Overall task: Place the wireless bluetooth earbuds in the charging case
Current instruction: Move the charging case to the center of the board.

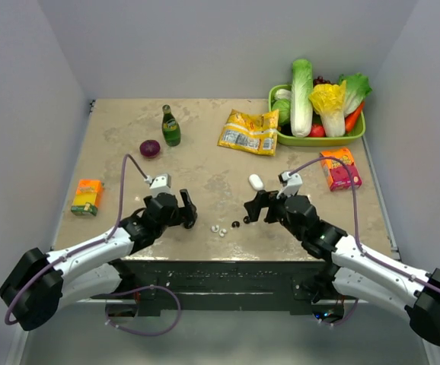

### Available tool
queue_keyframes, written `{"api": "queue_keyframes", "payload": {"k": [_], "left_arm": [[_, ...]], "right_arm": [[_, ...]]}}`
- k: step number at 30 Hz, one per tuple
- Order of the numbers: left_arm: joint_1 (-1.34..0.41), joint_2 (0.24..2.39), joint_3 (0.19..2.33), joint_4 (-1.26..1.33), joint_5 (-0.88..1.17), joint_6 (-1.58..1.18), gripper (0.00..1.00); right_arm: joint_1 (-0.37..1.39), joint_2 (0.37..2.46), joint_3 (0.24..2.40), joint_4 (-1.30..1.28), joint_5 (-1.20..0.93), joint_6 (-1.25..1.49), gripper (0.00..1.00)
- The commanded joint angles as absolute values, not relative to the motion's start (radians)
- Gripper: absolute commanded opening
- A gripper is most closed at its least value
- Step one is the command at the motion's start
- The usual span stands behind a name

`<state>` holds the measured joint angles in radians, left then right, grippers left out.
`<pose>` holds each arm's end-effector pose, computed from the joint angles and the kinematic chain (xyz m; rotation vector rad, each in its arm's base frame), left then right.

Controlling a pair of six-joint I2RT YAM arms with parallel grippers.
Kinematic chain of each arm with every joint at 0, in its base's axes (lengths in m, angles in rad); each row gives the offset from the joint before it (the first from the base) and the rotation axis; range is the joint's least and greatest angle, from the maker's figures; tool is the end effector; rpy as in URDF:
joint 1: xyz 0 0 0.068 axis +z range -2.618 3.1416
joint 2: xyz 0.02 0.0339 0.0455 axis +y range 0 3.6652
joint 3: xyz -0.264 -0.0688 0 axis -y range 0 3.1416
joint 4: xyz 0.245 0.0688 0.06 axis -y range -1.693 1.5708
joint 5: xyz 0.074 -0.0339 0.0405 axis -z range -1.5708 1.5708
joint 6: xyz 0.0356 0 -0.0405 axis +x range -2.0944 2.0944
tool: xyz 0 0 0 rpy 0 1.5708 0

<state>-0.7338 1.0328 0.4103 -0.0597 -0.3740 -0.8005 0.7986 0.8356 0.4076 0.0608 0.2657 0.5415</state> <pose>0.1587 -0.1256 0.1785 -0.2743 2.2152 -0.4317 0.1406 0.1309 0.2233 -0.0732 1.9764 0.6337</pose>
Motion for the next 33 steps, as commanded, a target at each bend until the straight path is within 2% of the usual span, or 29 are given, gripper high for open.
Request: {"api": "queue_keyframes", "payload": {"k": [1,3,6,7,8,9,12,33], "left_arm": [[-0.735,1.011,0.387,-0.066,-0.442,-0.853,0.95],[-0.735,1.005,0.384,-0.092,-0.471,-0.871,0.83],[-0.735,0.979,0.371,-0.109,-0.497,-0.899,0.73],[-0.735,0.97,0.368,-0.112,-0.502,-0.903,0.59],[-0.735,0.962,0.367,-0.117,-0.508,-0.913,0.53],[-0.735,0.956,0.367,-0.13,-0.521,-0.92,0.37],[-0.735,0.963,0.37,-0.156,-0.534,-0.936,0.0],[-0.747,1.114,0.316,-0.023,-0.427,-0.945,0.0]], "right_arm": [[0.801,0.807,0.465,0.083,0.256,0.509,0.98],[0.801,0.808,0.469,0.081,0.262,0.505,0.98],[0.801,0.819,0.474,0.083,0.261,0.5,0.97],[0.801,0.822,0.476,0.081,0.261,0.5,0.96],[0.802,0.825,0.476,0.081,0.259,0.502,0.96],[0.801,0.828,0.479,0.081,0.256,0.5,0.96],[0.802,0.824,0.48,0.077,0.253,0.502,0.95],[0.801,0.781,0.48,0.052,0.253,0.497,0.94]]}}
